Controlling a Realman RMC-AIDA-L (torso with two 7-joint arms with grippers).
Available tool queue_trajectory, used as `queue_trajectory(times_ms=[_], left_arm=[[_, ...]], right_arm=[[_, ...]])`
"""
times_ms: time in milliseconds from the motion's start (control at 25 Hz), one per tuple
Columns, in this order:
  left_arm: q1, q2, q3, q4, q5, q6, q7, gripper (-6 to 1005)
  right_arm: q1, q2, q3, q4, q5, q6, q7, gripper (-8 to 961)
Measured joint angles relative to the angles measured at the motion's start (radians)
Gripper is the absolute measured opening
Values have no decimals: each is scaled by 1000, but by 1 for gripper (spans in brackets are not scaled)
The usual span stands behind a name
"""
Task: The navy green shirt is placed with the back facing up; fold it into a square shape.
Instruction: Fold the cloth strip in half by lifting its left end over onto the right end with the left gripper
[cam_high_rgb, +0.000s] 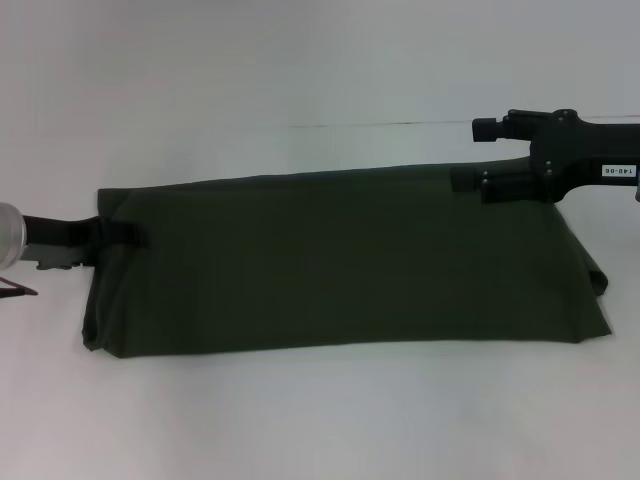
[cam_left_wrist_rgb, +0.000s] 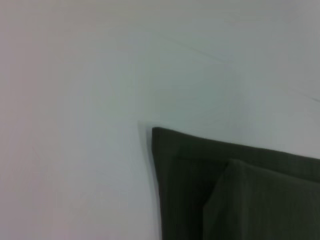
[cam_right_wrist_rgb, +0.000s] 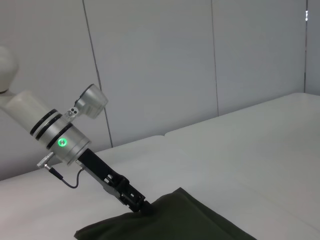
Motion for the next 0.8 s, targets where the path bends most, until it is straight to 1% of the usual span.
queue_trajectory(times_ms=[320,560,800], left_arm=[[-1,1,0,-4,-1,20,2,859],[-4,3,-4,23,-6,26,-1,859],[-5,10,-8,28,6,17,-6,859]], right_arm=[[3,0,0,0,0,0,-3,916],[8,3,-1,0,0,16,-6,916],[15,5,-9,0,0,24,-2,916]])
